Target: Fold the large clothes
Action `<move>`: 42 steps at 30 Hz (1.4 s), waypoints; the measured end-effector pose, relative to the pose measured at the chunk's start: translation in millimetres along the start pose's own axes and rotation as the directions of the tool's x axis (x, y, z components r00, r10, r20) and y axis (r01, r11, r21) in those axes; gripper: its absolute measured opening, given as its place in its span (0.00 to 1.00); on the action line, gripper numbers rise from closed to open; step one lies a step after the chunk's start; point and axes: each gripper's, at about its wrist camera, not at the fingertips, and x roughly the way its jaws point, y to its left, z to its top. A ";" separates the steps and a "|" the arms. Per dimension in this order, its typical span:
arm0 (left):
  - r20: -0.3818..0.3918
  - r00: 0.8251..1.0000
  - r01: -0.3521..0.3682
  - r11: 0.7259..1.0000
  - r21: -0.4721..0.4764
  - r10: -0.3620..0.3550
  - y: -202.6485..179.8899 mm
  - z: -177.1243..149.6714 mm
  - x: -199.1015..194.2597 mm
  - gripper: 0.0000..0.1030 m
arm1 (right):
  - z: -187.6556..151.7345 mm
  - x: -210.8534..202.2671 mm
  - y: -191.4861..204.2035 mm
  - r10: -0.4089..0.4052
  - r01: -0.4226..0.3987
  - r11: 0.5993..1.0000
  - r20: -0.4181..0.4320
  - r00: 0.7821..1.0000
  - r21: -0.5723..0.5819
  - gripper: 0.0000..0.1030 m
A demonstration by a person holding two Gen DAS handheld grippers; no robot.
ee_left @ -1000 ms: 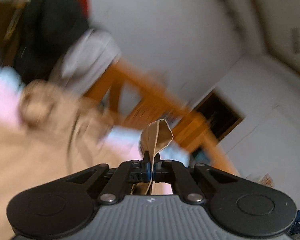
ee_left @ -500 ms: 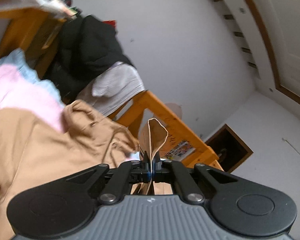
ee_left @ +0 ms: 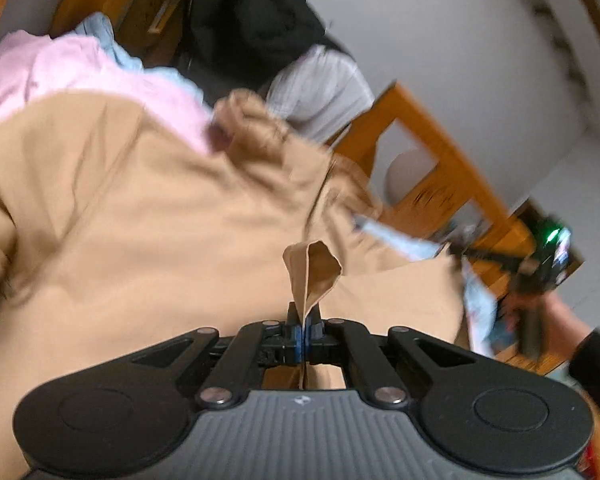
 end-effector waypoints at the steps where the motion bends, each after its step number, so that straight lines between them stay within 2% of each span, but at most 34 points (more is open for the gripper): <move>1: -0.002 1.000 -0.018 1.000 0.023 0.018 1.5 -3.2 6.4 0.00 | -6.2 2.3 -2.5 0.005 -0.005 1.000 -0.004 1.000 0.027 0.07; 2: 0.000 1.000 -0.031 0.999 0.038 0.031 1.5 -4.5 9.0 0.00 | -13.9 1.4 -8.0 0.018 -0.018 0.998 0.002 1.000 0.067 0.17; 3: 0.007 0.999 -0.041 0.998 0.039 0.040 3.5 -3.6 9.7 0.00 | -23.9 -0.1 -16.6 0.053 -0.053 0.992 0.002 0.999 0.112 0.39; 4: 0.018 0.999 -0.047 0.998 0.034 0.046 4.8 -1.3 7.0 0.00 | -35.2 -1.6 -25.9 0.100 -0.099 0.984 0.000 0.995 0.148 0.52; 5: 0.034 0.998 -0.051 0.998 0.029 0.050 6.0 1.9 3.8 0.00 | -49.6 -7.1 -36.6 0.150 -0.149 0.973 0.007 0.989 0.177 0.52; 8: 0.071 0.995 -0.072 0.997 0.018 0.070 12.9 8.5 -2.9 0.00 | -92.1 -22.5 -58.9 0.219 -0.209 0.948 -0.017 0.976 0.240 0.53; 10: 0.065 0.995 -0.075 0.997 0.011 0.074 15.7 12.1 -3.9 0.00 | -122.2 -22.2 -68.3 0.247 -0.222 0.928 -0.047 0.968 0.300 0.53; 12: 0.043 0.995 -0.091 0.996 0.012 0.090 16.0 11.0 -0.2 0.00 | -142.7 -16.4 -69.0 0.252 -0.209 0.911 -0.079 0.965 0.355 0.50; 14: 0.038 0.995 -0.092 0.996 0.010 0.092 14.6 7.9 -2.1 0.00 | -155.0 -7.3 -69.2 0.296 -0.236 0.868 -0.074 0.952 0.436 0.27; 15: 0.039 0.995 -0.090 0.996 0.008 0.090 13.0 6.9 -3.8 0.00 | -157.2 -7.8 -67.8 0.309 -0.245 0.853 -0.068 0.949 0.461 0.00; 17: 0.033 0.995 -0.096 0.995 0.021 0.096 9.0 4.5 -5.6 0.00 | -155.0 -24.1 -62.8 0.267 -0.229 0.879 -0.035 0.963 0.418 0.00; 19: -0.003 0.991 -0.135 0.989 0.062 0.136 6.0 0.1 2.7 0.00 | -153.8 -40.4 -63.0 0.240 -0.218 0.882 -0.002 0.971 0.418 0.00; 20: -0.029 0.987 -0.158 0.984 0.082 0.161 6.9 -2.7 10.7 0.00 | -155.4 -42.5 -61.7 0.226 -0.204 0.890 -0.006 0.974 0.407 0.00; 23: -0.083 0.966 -0.234 0.967 0.105 0.243 16.4 -13.2 35.8 0.00 | -160.9 -25.2 -46.3 0.178 -0.136 0.930 -0.094 0.980 0.341 0.00; 25: -0.055 0.969 -0.231 0.964 0.132 0.240 19.5 -18.1 38.9 0.01 | -162.4 -16.3 -31.0 0.127 -0.092 0.957 -0.114 0.985 0.277 0.00; 29: -0.021 0.968 -0.242 0.952 0.185 0.250 11.6 -17.0 29.2 0.08 | -161.8 -27.6 -12.5 0.028 -0.012 0.985 -0.088 0.996 0.174 0.03; 30: -0.015 0.973 -0.225 0.959 0.171 0.231 11.9 -15.7 23.5 0.14 | -162.1 -38.2 -8.1 -0.003 0.012 0.989 -0.061 0.998 0.146 0.04; 31: -0.004 0.978 -0.204 0.966 0.159 0.207 12.3 -15.2 17.2 0.26 | -160.3 -49.1 -4.4 -0.014 0.017 0.993 -0.021 1.000 0.118 0.09; 32: 0.010 0.981 -0.194 0.968 0.157 0.195 11.8 -15.7 10.8 0.35 | -157.8 -58.9 -0.5 -0.003 0.002 0.996 0.012 1.000 0.094 0.13; 33: 0.023 0.980 -0.199 0.967 0.161 0.198 9.8 -16.0 5.2 0.48 | -155.7 -71.1 5.8 0.037 -0.040 0.996 0.043 0.998 0.076 0.19; 34: 0.039 0.979 -0.205 0.963 0.173 0.201 6.7 -16.8 -1.9 0.57 | -154.8 -78.7 10.8 0.081 -0.084 0.994 0.058 0.995 0.066 0.30; 35: 0.053 0.978 -0.208 0.961 0.184 0.201 4.0 -18.3 -9.2 0.61 | -155.4 -84.0 19.3 0.111 -0.114 0.992 0.058 0.992 0.052 0.34; 36: 0.063 0.979 -0.203 0.960 0.191 0.195 1.5 -21.2 -18.3 0.68 | -157.2 -84.2 27.5 0.141 -0.143 0.989 0.048 0.989 0.035 0.39; 39: 0.094 0.979 -0.195 0.968 0.159 0.182 -1.0 -36.5 -53.2 0.88 | -163.8 -80.9 51.4 0.193 -0.194 0.981 0.032 0.981 0.011 0.43; 41: 0.116 0.978 -0.190 0.975 0.120 0.176 2.6 -50.8 -81.6 0.93 | -163.5 -81.5 67.0 0.232 -0.232 0.973 0.042 0.972 0.009 0.55; 42: 0.122 0.976 -0.194 0.976 0.097 0.182 6.5 -58.4 -96.2 0.94 | -162.5 -82.6 73.4 0.252 -0.253 0.967 0.053 0.966 0.006 0.65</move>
